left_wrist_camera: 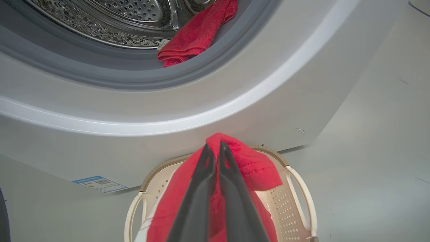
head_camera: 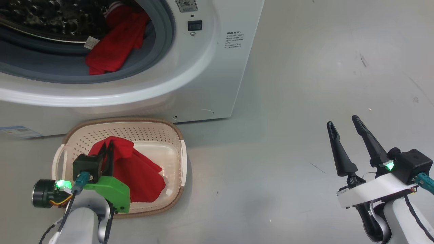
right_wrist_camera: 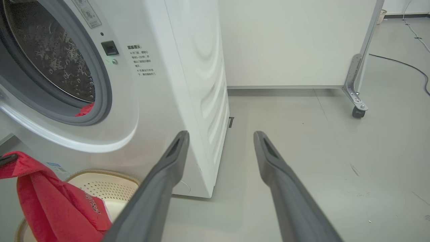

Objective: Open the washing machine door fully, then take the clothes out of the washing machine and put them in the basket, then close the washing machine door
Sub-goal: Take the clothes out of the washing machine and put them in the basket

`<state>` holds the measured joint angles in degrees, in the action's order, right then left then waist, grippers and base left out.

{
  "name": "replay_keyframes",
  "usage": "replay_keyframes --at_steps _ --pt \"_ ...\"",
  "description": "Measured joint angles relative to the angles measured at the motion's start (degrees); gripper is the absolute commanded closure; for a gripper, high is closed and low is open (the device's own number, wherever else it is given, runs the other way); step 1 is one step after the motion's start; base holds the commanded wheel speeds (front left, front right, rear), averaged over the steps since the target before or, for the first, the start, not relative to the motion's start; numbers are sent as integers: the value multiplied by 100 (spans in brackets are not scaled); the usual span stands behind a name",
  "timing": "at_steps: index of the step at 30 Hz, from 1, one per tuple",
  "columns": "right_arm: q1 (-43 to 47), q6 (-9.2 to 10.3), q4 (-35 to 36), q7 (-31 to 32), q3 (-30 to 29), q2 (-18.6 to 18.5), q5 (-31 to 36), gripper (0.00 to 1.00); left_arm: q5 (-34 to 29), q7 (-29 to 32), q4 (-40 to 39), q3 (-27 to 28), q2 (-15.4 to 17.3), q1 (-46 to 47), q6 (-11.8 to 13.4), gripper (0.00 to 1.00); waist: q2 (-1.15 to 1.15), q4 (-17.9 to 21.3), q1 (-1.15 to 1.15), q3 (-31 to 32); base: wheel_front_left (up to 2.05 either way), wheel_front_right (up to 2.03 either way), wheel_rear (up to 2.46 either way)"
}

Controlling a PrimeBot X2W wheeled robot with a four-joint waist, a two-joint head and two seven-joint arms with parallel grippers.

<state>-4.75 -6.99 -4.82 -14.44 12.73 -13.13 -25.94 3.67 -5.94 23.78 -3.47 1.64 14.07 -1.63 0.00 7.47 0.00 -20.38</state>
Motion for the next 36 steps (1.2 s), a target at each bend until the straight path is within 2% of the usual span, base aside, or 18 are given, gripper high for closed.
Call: replay_keyframes --at_steps 8,15,21,36 --pt "-257 0 81 0 0 -53 -176 0 -89 193 287 10 1 427 91 100 0 184 0 -471 0 0 0" --pt "-494 0 109 0 5 -108 -231 0 -144 343 713 185 78 685 318 100 0 349 0 -906 0 0 0" --pt "-571 0 108 0 -93 -189 -277 0 -131 344 989 264 83 921 388 100 0 450 0 -1197 0 0 0" --pt "-770 0 140 0 -119 -355 -278 0 34 343 1833 345 62 1235 563 100 0 338 0 -1561 0 0 0"
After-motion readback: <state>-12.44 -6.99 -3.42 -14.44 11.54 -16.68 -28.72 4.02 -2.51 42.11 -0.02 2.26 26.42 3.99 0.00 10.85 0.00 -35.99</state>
